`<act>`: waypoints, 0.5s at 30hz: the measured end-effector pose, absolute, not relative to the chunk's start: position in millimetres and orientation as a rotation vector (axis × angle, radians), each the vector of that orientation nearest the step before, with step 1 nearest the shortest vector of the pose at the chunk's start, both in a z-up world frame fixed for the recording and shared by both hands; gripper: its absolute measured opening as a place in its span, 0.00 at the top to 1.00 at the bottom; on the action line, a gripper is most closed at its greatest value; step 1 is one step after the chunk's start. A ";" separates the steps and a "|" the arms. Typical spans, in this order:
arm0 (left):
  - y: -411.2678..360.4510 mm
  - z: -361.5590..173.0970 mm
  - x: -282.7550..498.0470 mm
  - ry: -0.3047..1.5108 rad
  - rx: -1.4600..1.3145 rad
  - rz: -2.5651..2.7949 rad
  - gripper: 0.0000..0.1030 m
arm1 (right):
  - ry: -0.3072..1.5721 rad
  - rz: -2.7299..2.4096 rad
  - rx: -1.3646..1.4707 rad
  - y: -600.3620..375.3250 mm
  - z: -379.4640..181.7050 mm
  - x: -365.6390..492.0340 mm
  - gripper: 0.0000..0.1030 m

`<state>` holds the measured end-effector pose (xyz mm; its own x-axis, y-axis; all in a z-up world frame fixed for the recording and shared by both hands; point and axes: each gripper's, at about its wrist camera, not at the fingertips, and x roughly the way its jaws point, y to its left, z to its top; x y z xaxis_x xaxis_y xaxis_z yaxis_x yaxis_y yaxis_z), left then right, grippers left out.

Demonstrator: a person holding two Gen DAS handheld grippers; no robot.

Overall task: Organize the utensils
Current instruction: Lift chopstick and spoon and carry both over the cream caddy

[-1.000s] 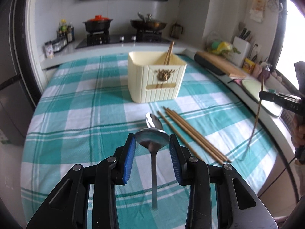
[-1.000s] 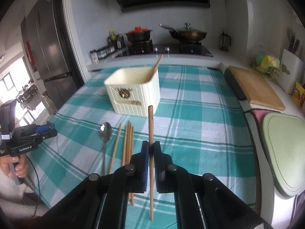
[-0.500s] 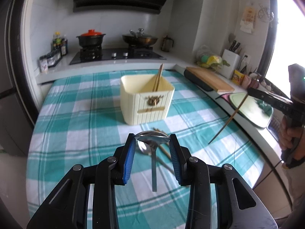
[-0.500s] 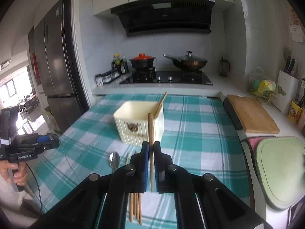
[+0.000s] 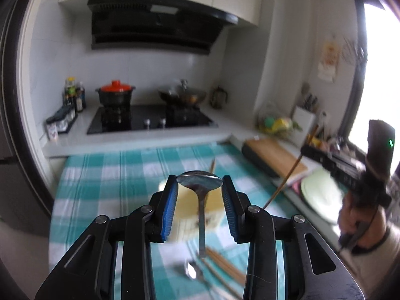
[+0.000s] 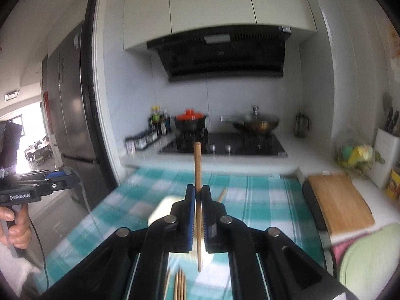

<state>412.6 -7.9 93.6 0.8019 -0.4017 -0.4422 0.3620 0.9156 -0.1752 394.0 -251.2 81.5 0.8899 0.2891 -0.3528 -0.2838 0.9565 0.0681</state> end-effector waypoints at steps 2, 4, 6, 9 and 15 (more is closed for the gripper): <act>-12.5 97.4 434.2 0.465 -0.097 -0.382 0.65 | 0.330 0.297 0.015 -244.8 87.0 407.9 0.95; -19.0 93.2 456.6 0.447 -0.103 -0.347 0.65 | 0.286 0.301 0.014 -237.0 87.3 426.0 0.95; -24.3 82.0 477.0 0.449 -0.108 -0.318 0.65 | 0.280 0.305 0.019 -230.8 80.9 442.0 0.95; -30.5 53.9 508.5 0.507 -0.121 -0.289 0.65 | 0.293 0.311 0.025 -225.7 61.4 467.3 0.95; -40.1 -13.0 553.1 0.724 -0.101 -0.293 0.65 | 0.575 0.357 0.137 -227.3 -7.2 532.1 0.95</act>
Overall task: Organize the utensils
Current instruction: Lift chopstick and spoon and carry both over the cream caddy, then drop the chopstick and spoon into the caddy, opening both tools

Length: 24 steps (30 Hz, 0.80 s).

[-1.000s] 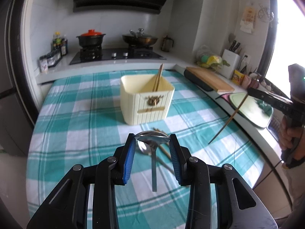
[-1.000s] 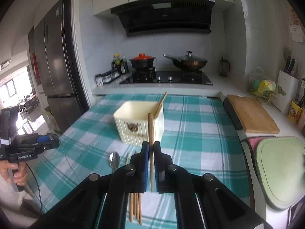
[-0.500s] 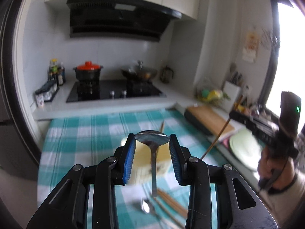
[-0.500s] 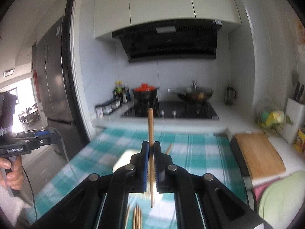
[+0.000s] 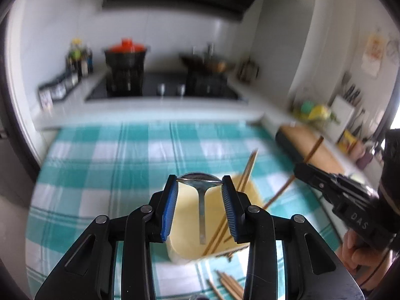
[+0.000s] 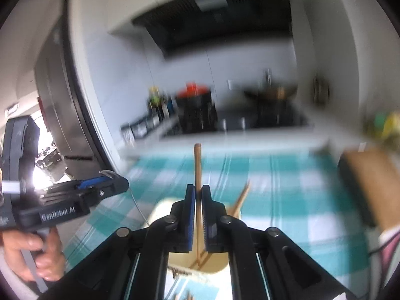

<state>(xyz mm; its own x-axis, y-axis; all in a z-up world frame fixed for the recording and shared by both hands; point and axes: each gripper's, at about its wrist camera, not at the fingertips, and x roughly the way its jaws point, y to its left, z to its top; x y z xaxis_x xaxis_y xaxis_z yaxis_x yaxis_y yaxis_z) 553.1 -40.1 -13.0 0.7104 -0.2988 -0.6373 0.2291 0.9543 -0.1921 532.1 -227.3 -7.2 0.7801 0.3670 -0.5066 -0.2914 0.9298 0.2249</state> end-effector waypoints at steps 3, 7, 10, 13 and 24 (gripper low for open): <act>-44.4 -38.0 563.5 0.799 -0.086 -0.285 0.65 | 0.685 0.346 0.124 -226.5 -35.3 552.6 0.95; -51.6 -53.1 570.5 0.845 -0.086 -0.294 0.64 | 0.741 0.339 0.128 -227.7 -55.0 563.6 0.91; -54.3 -50.8 566.3 0.855 -0.094 -0.276 0.49 | 0.739 0.339 0.160 -231.1 -53.9 564.4 0.88; -46.9 -37.9 550.2 0.822 -0.106 -0.281 0.32 | 0.706 0.309 0.208 -241.5 -42.7 554.3 0.53; 4.1 -67.3 389.2 0.848 0.125 -0.282 0.06 | 0.809 0.281 -0.123 -289.9 -58.1 411.1 0.53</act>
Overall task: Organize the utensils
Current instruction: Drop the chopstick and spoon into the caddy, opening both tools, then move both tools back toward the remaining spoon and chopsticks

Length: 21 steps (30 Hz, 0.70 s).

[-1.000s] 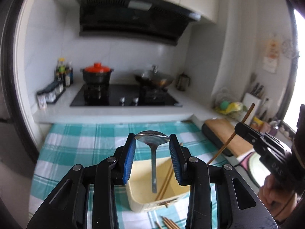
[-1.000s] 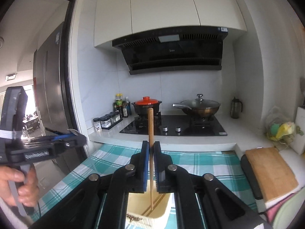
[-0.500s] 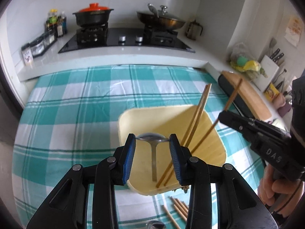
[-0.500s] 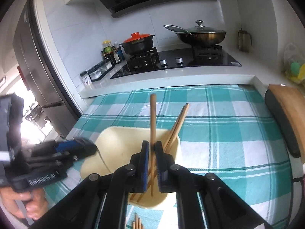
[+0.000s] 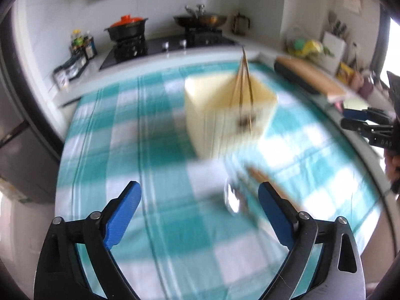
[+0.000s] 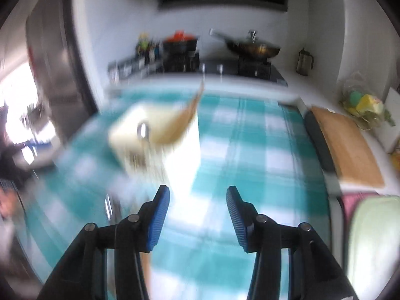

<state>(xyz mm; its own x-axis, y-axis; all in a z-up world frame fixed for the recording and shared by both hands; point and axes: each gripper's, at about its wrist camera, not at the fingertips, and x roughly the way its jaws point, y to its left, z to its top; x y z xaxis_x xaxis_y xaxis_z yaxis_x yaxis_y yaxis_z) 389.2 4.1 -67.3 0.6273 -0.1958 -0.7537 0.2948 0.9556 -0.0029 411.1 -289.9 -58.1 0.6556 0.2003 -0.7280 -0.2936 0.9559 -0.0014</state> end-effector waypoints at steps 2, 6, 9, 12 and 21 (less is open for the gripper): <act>11.9 -96.0 357.5 0.878 0.096 -0.270 0.06 | 0.857 0.287 -0.189 -297.3 -88.4 374.2 0.53; 6.9 -153.9 323.9 0.965 0.009 -0.224 0.06 | 0.935 0.242 -0.207 -313.8 -155.6 313.6 0.53; -7.5 -170.8 318.0 0.977 -0.018 -0.206 0.06 | 0.963 0.171 -0.083 -330.7 -184.6 299.4 0.53; -24.0 -176.0 321.1 0.935 0.001 -0.195 0.06 | 0.936 0.112 -0.033 -333.2 -196.0 295.9 0.53; -16.9 -201.0 330.6 0.918 -0.010 -0.095 0.06 | 0.863 0.063 -0.102 -308.3 -205.0 292.8 0.53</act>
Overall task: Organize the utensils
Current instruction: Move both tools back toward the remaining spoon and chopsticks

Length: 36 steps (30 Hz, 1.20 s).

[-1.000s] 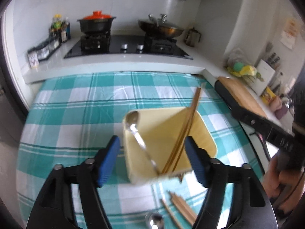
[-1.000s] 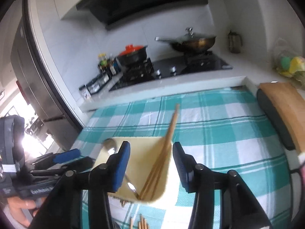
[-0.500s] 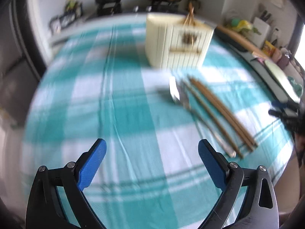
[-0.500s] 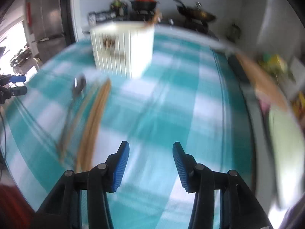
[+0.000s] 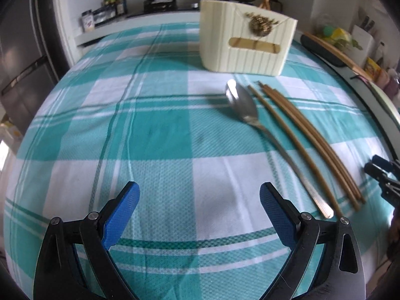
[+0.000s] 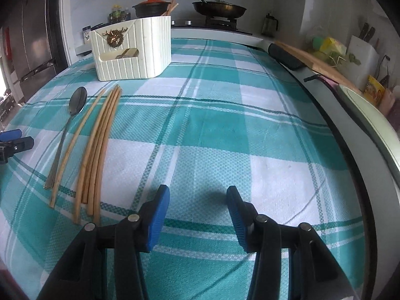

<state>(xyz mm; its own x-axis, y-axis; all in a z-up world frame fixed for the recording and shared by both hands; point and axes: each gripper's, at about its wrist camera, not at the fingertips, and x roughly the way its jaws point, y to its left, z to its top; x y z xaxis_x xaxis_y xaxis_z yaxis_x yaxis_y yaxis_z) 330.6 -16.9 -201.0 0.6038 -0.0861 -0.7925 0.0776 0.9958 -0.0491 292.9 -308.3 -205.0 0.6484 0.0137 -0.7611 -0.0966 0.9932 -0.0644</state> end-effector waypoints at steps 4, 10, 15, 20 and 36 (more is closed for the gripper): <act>-15.2 -205.8 330.0 0.919 -0.008 -0.080 0.06 | 0.865 0.072 -0.052 -315.9 -206.1 293.9 0.53; -15.8 -210.4 334.1 0.919 0.013 -0.046 0.05 | 0.864 0.066 -0.061 -314.0 -207.1 294.2 0.53; -13.1 -212.6 336.2 0.923 0.006 -0.038 0.02 | 0.864 0.070 -0.050 -314.9 -207.4 294.7 0.52; -13.2 -213.6 337.3 0.927 0.006 -0.035 0.01 | 0.864 0.070 -0.052 -315.2 -207.6 294.8 0.52; -12.2 -214.1 337.3 0.925 -0.002 -0.038 0.01 | 0.864 0.072 -0.045 -316.2 -208.4 295.2 0.52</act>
